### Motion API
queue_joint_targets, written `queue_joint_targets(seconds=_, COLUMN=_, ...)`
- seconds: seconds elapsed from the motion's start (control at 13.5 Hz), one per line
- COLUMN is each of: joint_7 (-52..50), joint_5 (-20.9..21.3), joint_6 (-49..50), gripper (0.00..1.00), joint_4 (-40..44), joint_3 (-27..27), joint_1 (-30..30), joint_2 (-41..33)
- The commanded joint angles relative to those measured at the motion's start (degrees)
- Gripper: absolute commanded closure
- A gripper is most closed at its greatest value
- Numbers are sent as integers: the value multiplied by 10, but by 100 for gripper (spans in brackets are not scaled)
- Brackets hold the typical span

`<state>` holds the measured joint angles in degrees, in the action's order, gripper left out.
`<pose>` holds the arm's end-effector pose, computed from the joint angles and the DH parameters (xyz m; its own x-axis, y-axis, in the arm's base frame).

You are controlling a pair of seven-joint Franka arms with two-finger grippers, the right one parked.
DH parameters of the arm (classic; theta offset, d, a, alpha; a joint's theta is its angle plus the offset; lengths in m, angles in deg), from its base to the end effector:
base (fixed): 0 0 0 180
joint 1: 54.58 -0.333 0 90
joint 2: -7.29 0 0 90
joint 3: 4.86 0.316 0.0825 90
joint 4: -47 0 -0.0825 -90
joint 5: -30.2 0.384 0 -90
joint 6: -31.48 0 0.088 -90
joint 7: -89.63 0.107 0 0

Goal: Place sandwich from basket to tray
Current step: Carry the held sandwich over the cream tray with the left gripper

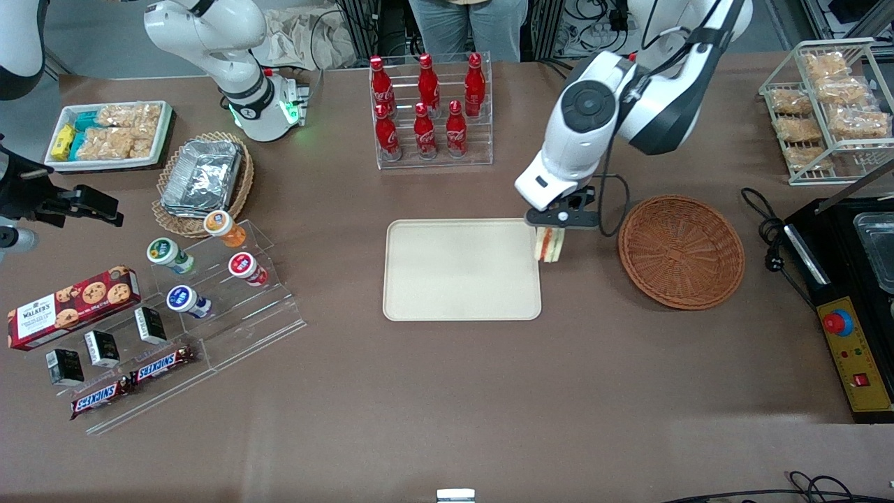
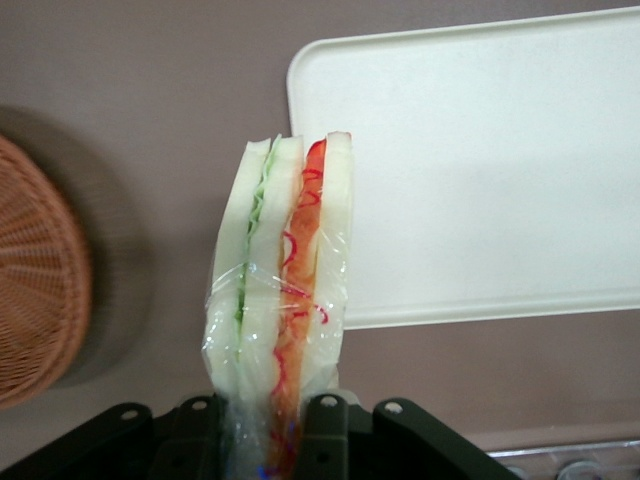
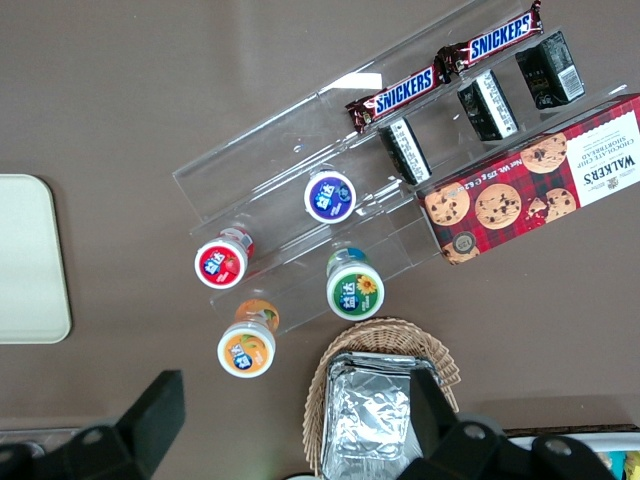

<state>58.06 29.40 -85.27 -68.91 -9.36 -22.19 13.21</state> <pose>0.4499 -0.3378 0.3922 0.9928 -0.0843 -0.0857 -0.0871 -0.9958 -0.0292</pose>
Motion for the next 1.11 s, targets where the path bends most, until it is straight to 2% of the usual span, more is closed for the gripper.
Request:
queue_joint_targets(seconds=0.0, joint_7=-31, joint_5=1, joint_6=-21, gripper=100, joint_4=21, joint_3=2, joint_1=12, joint_2=43)
queue_joint_targets(seconds=0.37, joint_7=-74, joint_5=13, joint_6=-92, gripper=100, joint_4=22, joint_3=0, joint_1=33, joint_2=117)
queue_joint_targets(seconds=0.52, joint_7=-82, joint_5=30, joint_6=-113, gripper=100, joint_4=22, joint_3=0, joint_1=33, joint_2=135)
queue_joint_targets(seconds=1.04, joint_7=-87, joint_5=42, joint_6=-151, gripper=100, joint_4=21, joint_3=0, joint_1=34, joint_2=174)
